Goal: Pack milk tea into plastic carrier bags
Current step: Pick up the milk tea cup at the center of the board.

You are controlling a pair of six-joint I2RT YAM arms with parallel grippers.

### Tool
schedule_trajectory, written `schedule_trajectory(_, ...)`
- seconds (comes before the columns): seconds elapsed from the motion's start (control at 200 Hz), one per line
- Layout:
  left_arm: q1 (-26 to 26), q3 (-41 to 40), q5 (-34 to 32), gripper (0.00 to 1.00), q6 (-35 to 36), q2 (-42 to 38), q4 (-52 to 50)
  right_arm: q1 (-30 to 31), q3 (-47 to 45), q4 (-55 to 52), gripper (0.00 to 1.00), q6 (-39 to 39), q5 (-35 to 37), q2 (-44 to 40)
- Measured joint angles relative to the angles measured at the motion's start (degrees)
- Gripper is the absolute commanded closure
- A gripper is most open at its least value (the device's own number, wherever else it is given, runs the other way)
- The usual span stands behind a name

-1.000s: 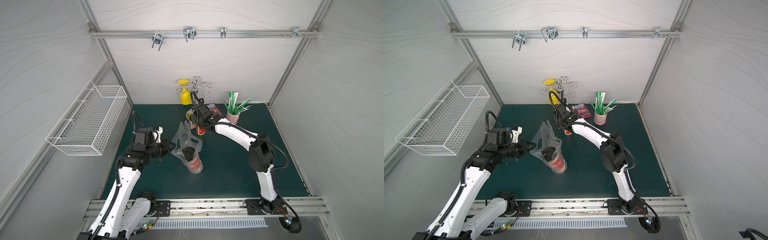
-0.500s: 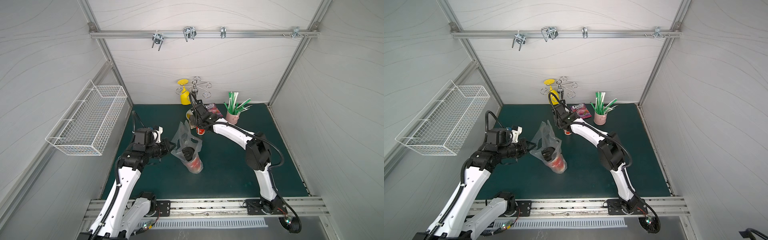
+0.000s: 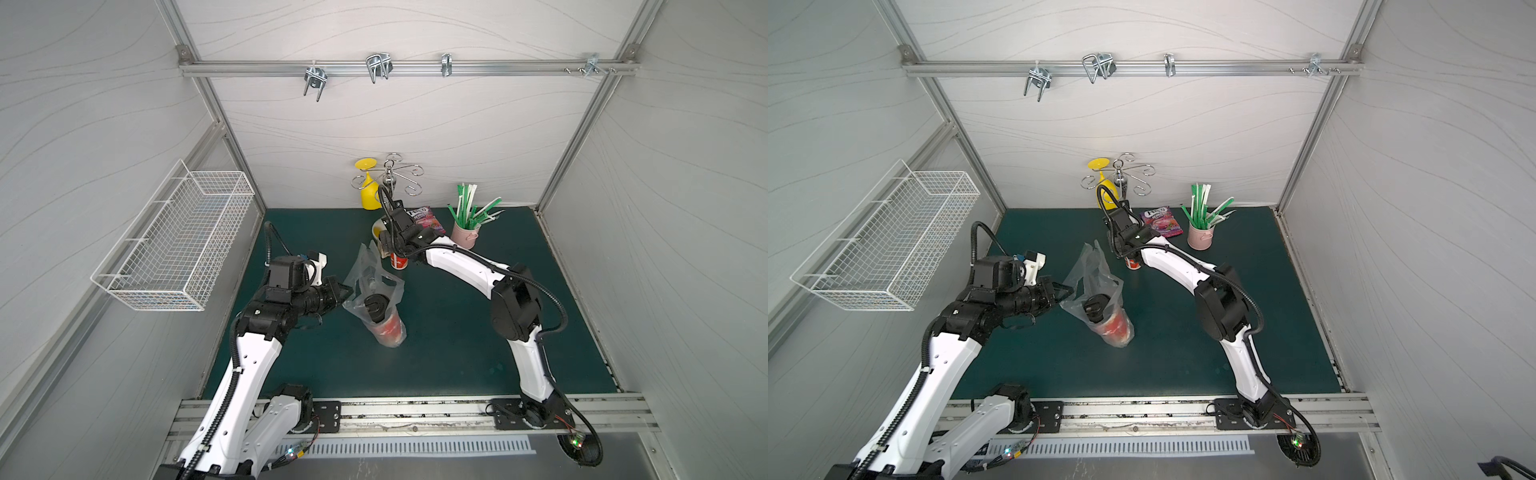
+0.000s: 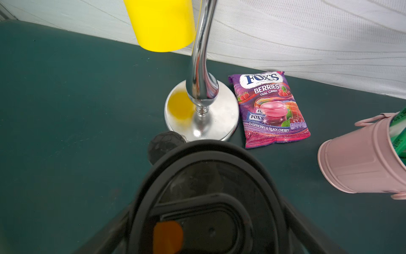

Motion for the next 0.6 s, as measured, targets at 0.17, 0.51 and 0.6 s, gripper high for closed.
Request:
schedule_trajectory(0.17, 0.00, 0.00, 0.59, 1.00, -0.04, 0.59, 0.09, 0.00, -2.16, 1.14, 0.10, -0.92, -1.18, -1.51)
schedule_trajectory(0.51, 0.02, 0.13, 1.95, 1.00, -0.92, 2.16, 1.70, 0.02, -17.35, 0.31, 0.11, -2.69, -4.70, -17.22)
schedule_trajectory(0.6, 0.02, 0.13, 2.16, 1.00, -1.14, 2.34, 2.16, 0.02, -21.00, 0.07, 0.11, -2.64, -5.35, -22.23)
